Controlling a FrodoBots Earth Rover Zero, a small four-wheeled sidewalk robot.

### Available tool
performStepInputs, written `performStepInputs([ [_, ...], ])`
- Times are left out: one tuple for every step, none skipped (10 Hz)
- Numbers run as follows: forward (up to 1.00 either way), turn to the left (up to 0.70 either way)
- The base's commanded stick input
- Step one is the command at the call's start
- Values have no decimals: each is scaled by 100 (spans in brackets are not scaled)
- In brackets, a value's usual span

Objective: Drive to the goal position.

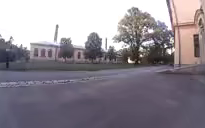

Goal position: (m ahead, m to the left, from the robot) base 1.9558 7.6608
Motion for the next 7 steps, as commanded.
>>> performStepInputs([
  [70,27],
  [70,27],
  [70,27],
  [70,27],
  [70,27],
  [70,27],
  [70,27],
])
